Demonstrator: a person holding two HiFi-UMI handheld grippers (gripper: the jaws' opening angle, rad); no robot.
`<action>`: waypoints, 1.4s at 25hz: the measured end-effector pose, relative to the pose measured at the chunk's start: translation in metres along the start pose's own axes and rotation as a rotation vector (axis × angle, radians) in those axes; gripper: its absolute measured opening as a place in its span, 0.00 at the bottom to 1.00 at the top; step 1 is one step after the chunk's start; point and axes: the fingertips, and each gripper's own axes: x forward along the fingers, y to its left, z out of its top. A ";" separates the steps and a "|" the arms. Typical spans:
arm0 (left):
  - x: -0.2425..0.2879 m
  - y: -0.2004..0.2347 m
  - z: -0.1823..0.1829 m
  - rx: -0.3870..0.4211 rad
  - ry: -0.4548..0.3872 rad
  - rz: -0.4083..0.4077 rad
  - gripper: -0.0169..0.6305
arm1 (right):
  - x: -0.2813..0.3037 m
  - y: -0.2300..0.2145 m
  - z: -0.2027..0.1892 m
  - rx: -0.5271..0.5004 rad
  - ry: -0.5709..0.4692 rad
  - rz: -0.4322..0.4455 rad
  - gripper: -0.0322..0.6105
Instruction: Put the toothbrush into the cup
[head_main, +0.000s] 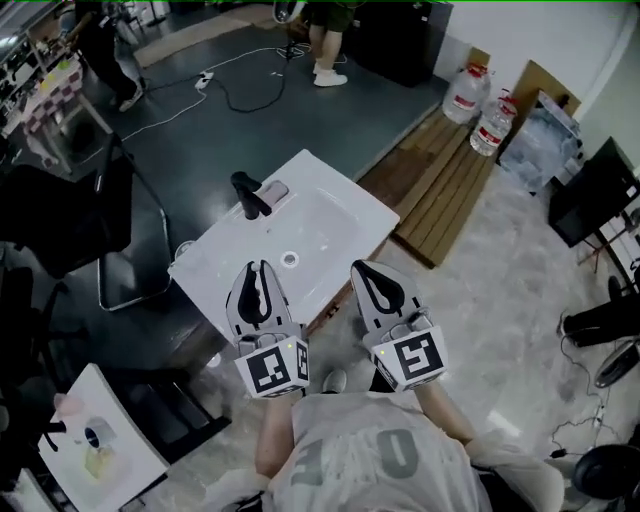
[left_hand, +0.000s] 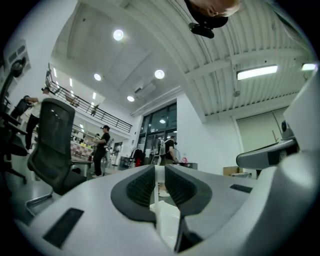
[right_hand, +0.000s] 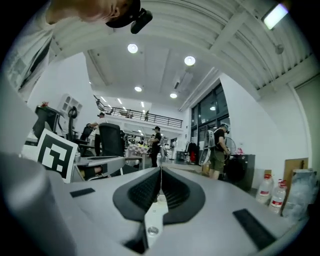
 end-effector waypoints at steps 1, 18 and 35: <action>-0.005 0.013 0.001 0.003 -0.001 0.045 0.14 | 0.009 0.010 0.001 -0.001 -0.005 0.047 0.10; -0.048 0.108 0.041 0.157 -0.062 0.652 0.14 | 0.147 0.057 0.020 0.010 -0.153 0.568 0.10; -0.032 0.079 0.039 0.227 -0.012 0.871 0.14 | 0.185 0.034 0.005 0.112 -0.157 0.802 0.10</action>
